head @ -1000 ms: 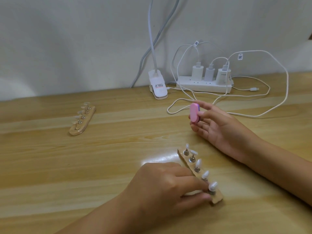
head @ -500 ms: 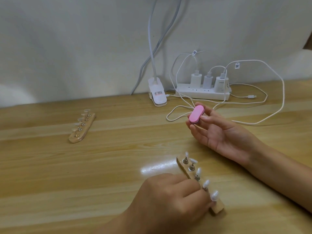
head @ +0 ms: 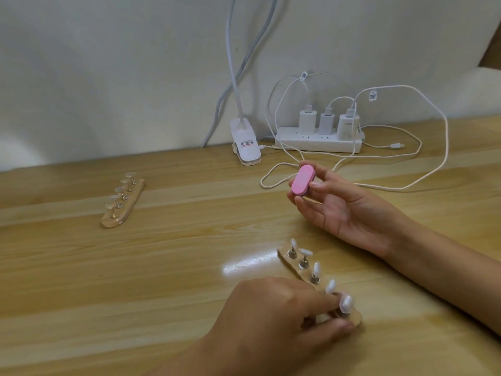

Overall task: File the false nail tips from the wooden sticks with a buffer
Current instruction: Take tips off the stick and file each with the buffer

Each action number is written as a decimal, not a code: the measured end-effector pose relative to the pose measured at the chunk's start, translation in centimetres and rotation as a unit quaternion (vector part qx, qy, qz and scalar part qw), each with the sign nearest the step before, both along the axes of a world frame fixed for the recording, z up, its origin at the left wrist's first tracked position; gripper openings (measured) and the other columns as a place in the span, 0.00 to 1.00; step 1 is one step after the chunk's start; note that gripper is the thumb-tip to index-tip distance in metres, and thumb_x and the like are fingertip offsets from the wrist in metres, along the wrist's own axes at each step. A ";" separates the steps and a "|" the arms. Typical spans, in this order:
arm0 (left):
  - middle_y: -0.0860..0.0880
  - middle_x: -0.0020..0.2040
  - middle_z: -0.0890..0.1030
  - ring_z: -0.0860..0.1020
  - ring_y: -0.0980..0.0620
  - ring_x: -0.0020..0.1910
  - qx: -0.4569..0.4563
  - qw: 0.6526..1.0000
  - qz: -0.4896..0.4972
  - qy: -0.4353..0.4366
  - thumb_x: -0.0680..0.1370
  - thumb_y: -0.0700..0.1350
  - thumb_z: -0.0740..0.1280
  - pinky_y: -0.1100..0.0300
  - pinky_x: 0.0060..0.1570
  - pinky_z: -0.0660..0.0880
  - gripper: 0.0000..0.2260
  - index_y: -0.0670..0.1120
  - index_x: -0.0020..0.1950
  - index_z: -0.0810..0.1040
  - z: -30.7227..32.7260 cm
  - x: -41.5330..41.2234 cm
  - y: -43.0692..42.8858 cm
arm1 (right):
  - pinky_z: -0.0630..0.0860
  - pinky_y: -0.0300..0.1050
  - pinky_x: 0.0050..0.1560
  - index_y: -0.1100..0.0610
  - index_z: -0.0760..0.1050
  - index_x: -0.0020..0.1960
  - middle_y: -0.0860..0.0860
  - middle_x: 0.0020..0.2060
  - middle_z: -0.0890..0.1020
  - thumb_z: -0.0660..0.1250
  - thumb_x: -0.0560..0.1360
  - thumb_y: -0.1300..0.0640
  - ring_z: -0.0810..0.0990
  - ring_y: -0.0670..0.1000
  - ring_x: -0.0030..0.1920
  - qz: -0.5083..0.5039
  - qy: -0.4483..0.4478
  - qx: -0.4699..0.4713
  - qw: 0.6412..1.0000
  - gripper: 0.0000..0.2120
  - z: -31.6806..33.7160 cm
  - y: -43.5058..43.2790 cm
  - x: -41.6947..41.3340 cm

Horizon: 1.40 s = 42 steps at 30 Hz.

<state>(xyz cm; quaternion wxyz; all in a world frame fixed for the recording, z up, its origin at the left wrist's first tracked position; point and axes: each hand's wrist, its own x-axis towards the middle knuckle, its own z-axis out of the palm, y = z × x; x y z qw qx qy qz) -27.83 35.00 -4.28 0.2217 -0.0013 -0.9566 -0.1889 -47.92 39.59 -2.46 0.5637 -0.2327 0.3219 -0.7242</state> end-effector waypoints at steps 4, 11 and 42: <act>0.57 0.30 0.78 0.74 0.68 0.42 -0.057 0.995 -0.024 0.078 0.75 0.53 0.70 0.79 0.40 0.68 0.08 0.56 0.38 0.84 -0.8 0.1 0.1 | 0.82 0.43 0.48 0.54 0.83 0.55 0.60 0.51 0.81 0.71 0.67 0.68 0.82 0.57 0.52 -0.008 -0.007 0.001 1.000 0.19 0.0 0.0 -0.2; 0.55 0.32 0.79 0.74 0.58 0.31 -0.076 0.977 -0.040 0.195 0.75 0.44 0.70 0.75 0.46 0.69 0.06 0.51 0.40 0.85 -0.1 0.2 0.0 | 0.82 0.44 0.48 0.55 0.83 0.50 0.60 0.52 0.81 0.74 0.67 0.62 0.82 0.57 0.52 -0.049 -0.024 0.009 0.998 0.12 0.2 -0.1 -0.2; 0.54 0.34 0.82 0.77 0.61 0.35 0.449 0.889 0.068 0.056 0.76 0.44 0.71 0.70 0.37 0.72 0.04 0.51 0.41 0.83 0.6 -0.1 -4.5 | 0.74 0.42 0.57 0.54 0.79 0.57 0.46 0.52 0.83 0.71 0.72 0.49 0.80 0.50 0.55 -0.179 0.675 -0.099 0.709 0.16 -1.1 1.3 3.7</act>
